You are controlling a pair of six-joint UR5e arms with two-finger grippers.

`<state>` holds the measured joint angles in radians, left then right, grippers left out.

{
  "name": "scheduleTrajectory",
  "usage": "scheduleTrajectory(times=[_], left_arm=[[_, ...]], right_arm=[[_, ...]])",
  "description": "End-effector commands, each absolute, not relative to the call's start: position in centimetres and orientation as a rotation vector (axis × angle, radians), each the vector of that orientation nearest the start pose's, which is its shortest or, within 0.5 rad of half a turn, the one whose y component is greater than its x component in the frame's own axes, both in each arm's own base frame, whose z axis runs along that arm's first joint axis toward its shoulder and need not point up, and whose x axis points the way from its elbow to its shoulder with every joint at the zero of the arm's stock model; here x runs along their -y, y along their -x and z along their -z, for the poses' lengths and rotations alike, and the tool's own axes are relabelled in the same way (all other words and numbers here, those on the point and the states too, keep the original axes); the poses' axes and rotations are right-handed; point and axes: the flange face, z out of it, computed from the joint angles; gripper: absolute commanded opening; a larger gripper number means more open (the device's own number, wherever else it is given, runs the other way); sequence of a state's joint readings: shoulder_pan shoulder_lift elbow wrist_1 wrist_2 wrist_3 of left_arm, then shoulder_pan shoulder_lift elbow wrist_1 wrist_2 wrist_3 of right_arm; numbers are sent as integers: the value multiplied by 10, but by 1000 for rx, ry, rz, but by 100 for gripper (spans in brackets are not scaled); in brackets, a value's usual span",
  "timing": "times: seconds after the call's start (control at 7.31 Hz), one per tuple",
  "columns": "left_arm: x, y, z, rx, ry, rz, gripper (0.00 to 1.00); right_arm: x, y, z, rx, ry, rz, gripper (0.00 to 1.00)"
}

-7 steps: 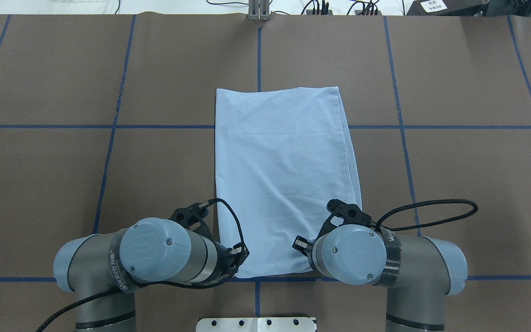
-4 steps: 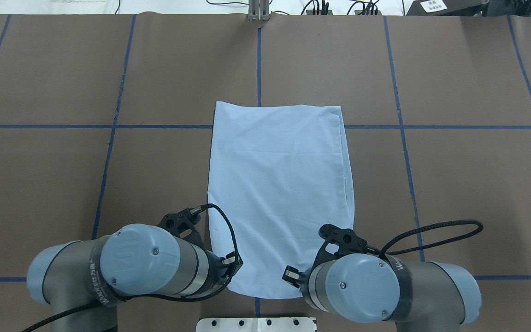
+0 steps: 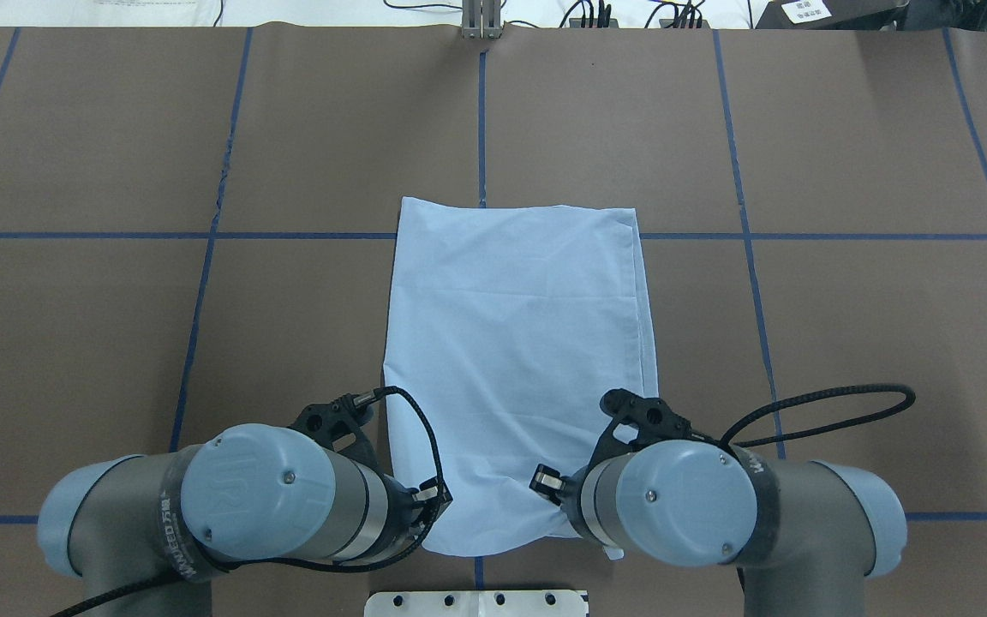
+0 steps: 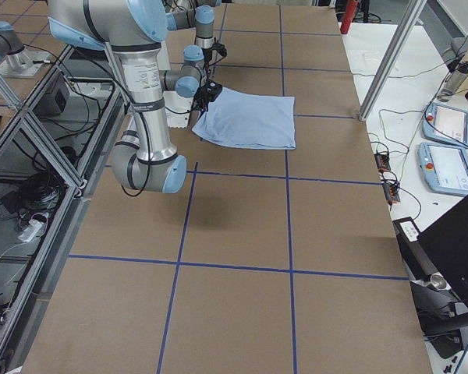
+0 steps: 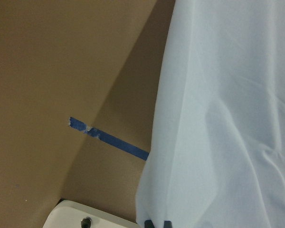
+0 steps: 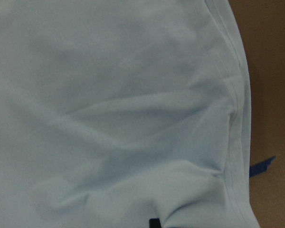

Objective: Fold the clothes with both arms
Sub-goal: 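Lift the near edge with both grippers and fold it toward the far edge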

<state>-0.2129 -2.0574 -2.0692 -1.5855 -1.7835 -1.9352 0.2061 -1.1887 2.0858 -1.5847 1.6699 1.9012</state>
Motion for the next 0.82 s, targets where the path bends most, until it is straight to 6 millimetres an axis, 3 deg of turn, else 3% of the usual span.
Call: scheduleTrajectory(times=[0.0, 0.14, 0.27, 0.41, 0.55, 0.68], left_arm=[[280, -497, -178, -1021, 183, 443, 0], [317, -493, -180, -1049, 150, 495, 0], [367, -504, -177, -1043, 106, 541, 0], [432, -515, -174, -1038, 62, 590, 0], [498, -513, -187, -1046, 53, 619, 0], [555, -512, -222, -1023, 15, 660, 0]], right_arm=[[302, 482, -233, 900, 128, -512, 0], [339, 487, -220, 905, 108, -552, 0], [378, 496, -222, 877, 94, -564, 0], [430, 496, -230, 838, 83, -564, 0], [503, 505, -233, 783, 91, -567, 0], [561, 508, -243, 727, 101, -543, 0]])
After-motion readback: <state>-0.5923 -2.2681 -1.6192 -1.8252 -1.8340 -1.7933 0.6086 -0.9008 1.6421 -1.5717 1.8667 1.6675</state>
